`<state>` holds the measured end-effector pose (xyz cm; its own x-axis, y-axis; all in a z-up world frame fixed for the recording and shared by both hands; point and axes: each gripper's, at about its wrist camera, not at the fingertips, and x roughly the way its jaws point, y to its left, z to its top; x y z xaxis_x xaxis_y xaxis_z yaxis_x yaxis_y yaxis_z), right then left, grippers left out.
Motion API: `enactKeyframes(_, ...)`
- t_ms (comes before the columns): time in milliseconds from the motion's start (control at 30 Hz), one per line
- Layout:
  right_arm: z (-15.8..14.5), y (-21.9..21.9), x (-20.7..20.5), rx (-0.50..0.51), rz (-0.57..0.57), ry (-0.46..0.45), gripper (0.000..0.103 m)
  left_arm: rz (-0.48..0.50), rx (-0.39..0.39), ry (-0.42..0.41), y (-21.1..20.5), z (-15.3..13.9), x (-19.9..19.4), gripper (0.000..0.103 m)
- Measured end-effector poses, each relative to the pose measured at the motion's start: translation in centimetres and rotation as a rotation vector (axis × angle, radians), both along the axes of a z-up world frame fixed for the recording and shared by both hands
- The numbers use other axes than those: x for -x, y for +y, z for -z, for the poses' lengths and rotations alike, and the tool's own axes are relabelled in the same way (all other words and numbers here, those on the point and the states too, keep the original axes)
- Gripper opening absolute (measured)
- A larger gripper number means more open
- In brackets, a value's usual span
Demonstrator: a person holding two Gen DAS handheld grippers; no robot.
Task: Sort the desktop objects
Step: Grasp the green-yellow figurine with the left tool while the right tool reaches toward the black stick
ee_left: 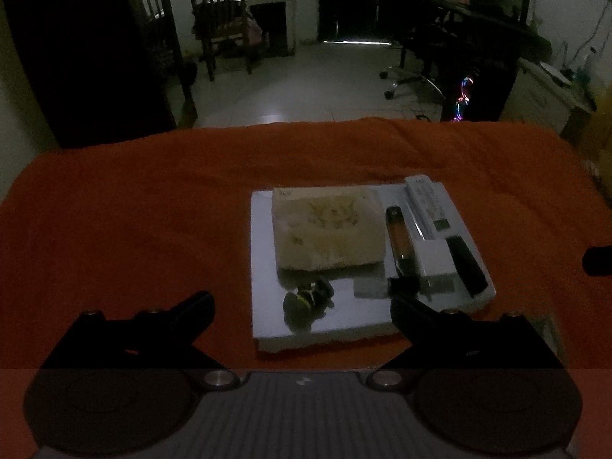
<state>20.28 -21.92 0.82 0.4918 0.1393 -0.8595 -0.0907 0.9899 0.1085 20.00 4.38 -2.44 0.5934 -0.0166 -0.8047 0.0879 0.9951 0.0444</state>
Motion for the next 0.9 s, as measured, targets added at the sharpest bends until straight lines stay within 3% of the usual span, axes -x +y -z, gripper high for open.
enactKeyframes(333, 3.5, -1.4, -3.8, -0.077, 0.023, -0.024, 0.101, 0.035, -0.013, 0.053, -0.2, 3.4, -4.3, 0.099)
enactKeyframes(500, 5.3, -2.6, -5.8, -0.073, 0.036, -0.037, 0.101, 0.064, -0.028, 0.097, -0.4, 6.1, -6.4, 0.087)
enactKeyframes(633, 6.0, -3.7, -7.8, -0.049, 0.053, -0.042, 0.100, 0.085, -0.031, 0.130, -0.8, 7.9, -7.9, 0.086)
enactKeyframes(900, 10.2, -5.2, -11.7, -0.078, 0.075, 0.049, 0.096, 0.087, 0.004, 0.196, -1.3, 10.2, -10.4, 0.086)
